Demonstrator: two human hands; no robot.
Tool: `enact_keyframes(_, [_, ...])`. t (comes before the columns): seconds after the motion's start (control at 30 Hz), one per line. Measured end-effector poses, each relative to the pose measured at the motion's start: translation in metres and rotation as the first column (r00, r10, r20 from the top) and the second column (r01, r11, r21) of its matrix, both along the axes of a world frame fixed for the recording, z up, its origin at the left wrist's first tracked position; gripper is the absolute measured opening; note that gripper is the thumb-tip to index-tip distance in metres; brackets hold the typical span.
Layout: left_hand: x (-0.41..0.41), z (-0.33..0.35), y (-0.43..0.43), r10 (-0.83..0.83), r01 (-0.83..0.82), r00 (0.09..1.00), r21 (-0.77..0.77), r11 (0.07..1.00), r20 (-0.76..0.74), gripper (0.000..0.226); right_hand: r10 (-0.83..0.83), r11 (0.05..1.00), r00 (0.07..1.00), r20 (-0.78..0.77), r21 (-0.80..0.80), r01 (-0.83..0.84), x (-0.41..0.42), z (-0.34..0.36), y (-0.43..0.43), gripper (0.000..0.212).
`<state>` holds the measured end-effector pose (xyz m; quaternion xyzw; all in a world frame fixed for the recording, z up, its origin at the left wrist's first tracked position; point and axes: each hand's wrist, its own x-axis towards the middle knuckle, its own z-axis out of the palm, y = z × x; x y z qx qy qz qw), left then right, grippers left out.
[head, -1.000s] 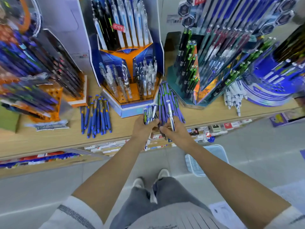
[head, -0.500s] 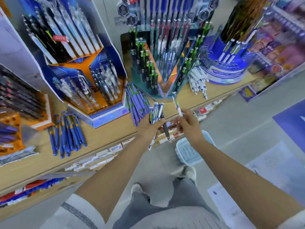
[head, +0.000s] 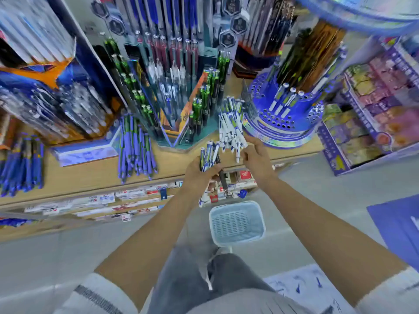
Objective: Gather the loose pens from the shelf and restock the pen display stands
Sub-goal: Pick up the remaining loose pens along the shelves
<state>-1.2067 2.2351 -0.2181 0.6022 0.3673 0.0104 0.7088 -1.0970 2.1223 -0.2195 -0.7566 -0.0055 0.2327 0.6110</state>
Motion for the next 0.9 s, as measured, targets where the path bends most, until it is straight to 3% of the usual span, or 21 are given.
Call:
enact_keyframes(0.17, [0.023, 0.001, -0.003, 0.052, -0.052, 0.999, 0.004, 0.999, -0.006, 0.02, 0.146, 0.988, 0.989, 0.006, 0.052, -0.146, 0.021, 0.005, -0.002, 0.029])
enact_keyframes(0.33, [0.038, -0.002, 0.005, 0.042, -0.043, 0.999, 0.052, 0.998, 0.025, 0.023, 0.074, 0.997, 0.997, 0.033, 0.023, -0.075, 0.041, -0.003, 0.009, 0.023])
enact_keyframes(0.6, [0.05, -0.008, 0.018, 0.014, -0.014, 1.0, 0.022, 1.0, -0.02, 0.03, 0.043, 0.987, 0.99, 0.132, -0.162, -0.022, 0.067, -0.016, 0.03, 0.027])
enact_keyframes(0.9, [0.059, -0.005, 0.008, 0.086, -0.086, 0.996, 0.03, 0.996, -0.019, 0.027, 0.167, 0.965, 0.979, 0.114, -0.224, -0.138, 0.076, -0.026, 0.022, 0.022])
